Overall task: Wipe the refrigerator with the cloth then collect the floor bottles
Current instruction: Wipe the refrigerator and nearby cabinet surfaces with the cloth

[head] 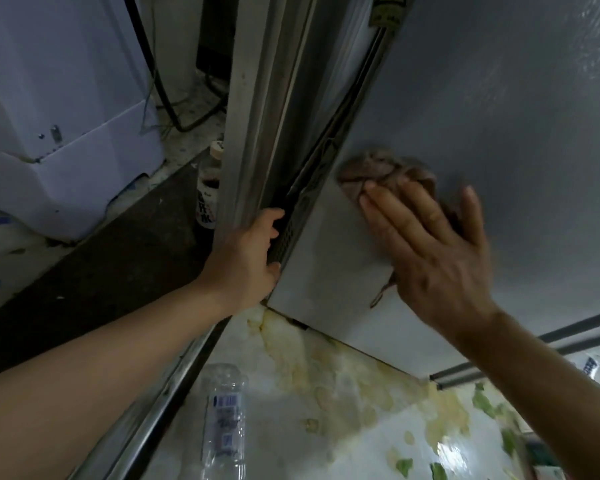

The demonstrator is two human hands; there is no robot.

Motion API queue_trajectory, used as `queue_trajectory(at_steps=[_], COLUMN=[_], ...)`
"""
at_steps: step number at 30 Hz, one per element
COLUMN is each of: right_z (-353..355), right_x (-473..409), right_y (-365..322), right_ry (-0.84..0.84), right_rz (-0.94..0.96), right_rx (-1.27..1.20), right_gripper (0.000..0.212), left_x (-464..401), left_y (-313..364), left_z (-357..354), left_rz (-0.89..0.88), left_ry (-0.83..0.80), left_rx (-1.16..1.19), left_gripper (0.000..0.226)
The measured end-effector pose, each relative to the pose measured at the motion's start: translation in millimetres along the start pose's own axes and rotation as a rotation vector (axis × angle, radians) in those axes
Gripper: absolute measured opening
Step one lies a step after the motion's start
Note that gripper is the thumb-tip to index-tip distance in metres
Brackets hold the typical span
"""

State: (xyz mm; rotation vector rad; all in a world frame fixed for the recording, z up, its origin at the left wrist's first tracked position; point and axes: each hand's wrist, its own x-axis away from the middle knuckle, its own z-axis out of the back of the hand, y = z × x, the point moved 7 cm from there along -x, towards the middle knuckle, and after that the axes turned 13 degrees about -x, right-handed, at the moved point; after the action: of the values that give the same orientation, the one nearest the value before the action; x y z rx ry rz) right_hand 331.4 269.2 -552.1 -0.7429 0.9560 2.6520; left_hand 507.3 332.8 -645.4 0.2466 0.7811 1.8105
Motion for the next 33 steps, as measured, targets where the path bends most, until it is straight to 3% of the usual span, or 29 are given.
queue_trajectory(at_steps=[3, 7, 10, 12, 16, 19, 21, 25, 28, 30, 33], right_z=[-16, -65, -75, -59, 9, 26, 12, -35, -41, -25, 14], right_x=[23, 80, 99, 92, 74, 78, 91, 143, 158, 148, 139], right_y=[-8, -56, -62, -50, 22, 47, 37, -9, -10, 5, 51], right_ry=[-0.069, -0.479, -0.640, -0.567, -0.093, 0.060, -0.005, -0.421, -0.613, -0.532, -0.238], right_rz=[-0.085, 0.201, 0.256, 0.242, -0.018, -0.135, -0.154, 0.141, 0.207, 0.201, 0.000], right_rx=[-0.058, 0.013, 0.021, 0.061, 0.064, 0.019, -0.031, 0.028, 0.081, 0.119, 0.086], right_gripper=[0.064, 0.063, 0.069, 0.074, 0.056, 0.048, 0.051, 0.064, 0.081, 0.080, 0.065], left_x=[-1, -4, -4, -5, -8, -8, -7, -7, -6, -4, -5], left_y=[15, 32, 38, 40, 43, 43, 43, 43, 46, 46, 46], left_z=[-7, -9, -10, -12, -14, -14, -14, -10, -10, -11, -13], left_rz=[-0.025, -0.008, 0.032, 0.052, 0.094, 0.102, 0.079, 0.045, 0.028, 0.027, 0.031], left_ry=[0.073, 0.163, 0.181, 0.170, 0.180, 0.211, 0.229, 0.248, 0.259, 0.264, 0.278], left_rx=[-0.001, -0.021, -0.043, -0.053, -0.075, -0.085, -0.096, -0.142, -0.170, -0.172, -0.183], left_gripper=[0.069, 0.064, 0.059, 0.057, 0.052, 0.046, 0.043, 0.038, 0.039, 0.040, 0.041])
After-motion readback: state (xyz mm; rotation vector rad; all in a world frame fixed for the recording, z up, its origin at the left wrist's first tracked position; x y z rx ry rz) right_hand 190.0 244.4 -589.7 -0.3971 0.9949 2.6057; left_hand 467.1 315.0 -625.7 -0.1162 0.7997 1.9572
